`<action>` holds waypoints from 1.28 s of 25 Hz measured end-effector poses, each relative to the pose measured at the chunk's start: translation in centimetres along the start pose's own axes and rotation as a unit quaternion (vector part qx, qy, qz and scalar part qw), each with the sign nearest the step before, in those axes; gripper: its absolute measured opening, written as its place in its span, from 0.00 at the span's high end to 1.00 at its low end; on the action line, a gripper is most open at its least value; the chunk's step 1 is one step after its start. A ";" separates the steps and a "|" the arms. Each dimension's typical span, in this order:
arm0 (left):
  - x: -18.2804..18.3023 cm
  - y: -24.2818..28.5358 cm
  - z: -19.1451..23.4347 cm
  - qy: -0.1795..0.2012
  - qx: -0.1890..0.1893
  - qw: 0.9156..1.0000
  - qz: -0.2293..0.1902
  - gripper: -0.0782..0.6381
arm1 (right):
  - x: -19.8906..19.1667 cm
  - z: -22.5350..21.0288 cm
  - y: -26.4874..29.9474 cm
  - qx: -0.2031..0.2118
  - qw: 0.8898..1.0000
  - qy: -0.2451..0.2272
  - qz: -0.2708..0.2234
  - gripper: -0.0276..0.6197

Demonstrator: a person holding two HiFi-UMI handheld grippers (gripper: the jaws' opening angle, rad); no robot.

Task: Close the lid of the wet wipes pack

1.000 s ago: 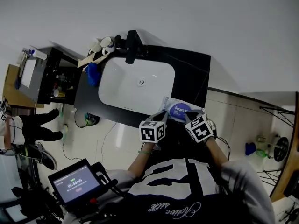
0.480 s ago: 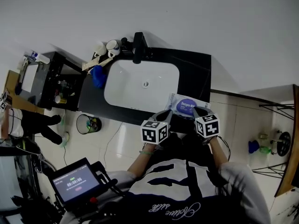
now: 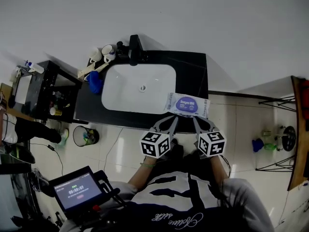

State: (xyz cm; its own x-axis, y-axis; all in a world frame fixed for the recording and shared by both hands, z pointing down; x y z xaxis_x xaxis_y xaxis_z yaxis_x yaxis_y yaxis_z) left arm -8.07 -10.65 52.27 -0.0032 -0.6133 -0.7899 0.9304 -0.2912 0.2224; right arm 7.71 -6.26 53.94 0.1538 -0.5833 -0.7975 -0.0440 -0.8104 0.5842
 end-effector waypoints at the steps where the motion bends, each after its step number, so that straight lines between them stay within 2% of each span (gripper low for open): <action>1: 0.1 0.0 -0.1 0.003 -0.002 1.000 -0.001 0.89 | 0.0 0.1 -0.2 0.001 1.000 0.002 -0.004 0.96; 8: 1.7 -0.9 -0.6 -0.001 0.005 0.999 -0.034 0.89 | 0.5 1.4 -1.1 0.021 1.000 0.011 -0.011 0.96; 10: 1.1 -1.0 -3.2 -0.002 0.008 0.999 -0.052 0.89 | -0.3 0.7 -3.6 0.030 0.999 0.014 -0.016 0.96; 14: -3.0 -0.8 -11.2 0.006 0.010 0.997 -0.073 0.89 | -3.6 -2.2 -10.5 0.052 0.998 0.017 -0.033 0.96; 17: -6.1 -0.9 -14.6 0.005 0.014 0.997 -0.070 0.89 | -5.5 -3.2 -12.9 0.073 0.996 0.019 -0.036 0.96; 23: -11.3 -2.7 -20.4 0.011 0.031 0.999 -0.030 0.89 | -9.5 -3.9 -17.0 0.098 0.994 0.040 -0.022 0.96; 28: -12.5 -5.1 -22.3 0.017 0.049 0.998 -0.041 0.89 | -11.4 -2.3 -19.4 0.121 0.992 0.038 -0.018 0.96; 32: -11.9 -6.8 -23.6 0.019 0.048 0.998 -0.047 0.89 | -10.9 -0.8 -21.7 0.127 0.991 0.038 -0.019 0.96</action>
State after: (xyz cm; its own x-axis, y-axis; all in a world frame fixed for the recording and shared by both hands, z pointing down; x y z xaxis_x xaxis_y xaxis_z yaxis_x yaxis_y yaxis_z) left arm -5.75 15.98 46.64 -0.0728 -0.5531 -0.8299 0.8872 -0.4161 0.1994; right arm 7.77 17.76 50.04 0.2338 -0.5546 -0.7986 -0.2832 -0.8246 0.4897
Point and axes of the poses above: the fingertips, and each gripper's own axes: y forward along the fingers, z to its left, x out of its top, the point moved 7 cm from there along -y, backward along the fingers, and after that the axes turned 15 degrees about -x, right-handed, at the moved point
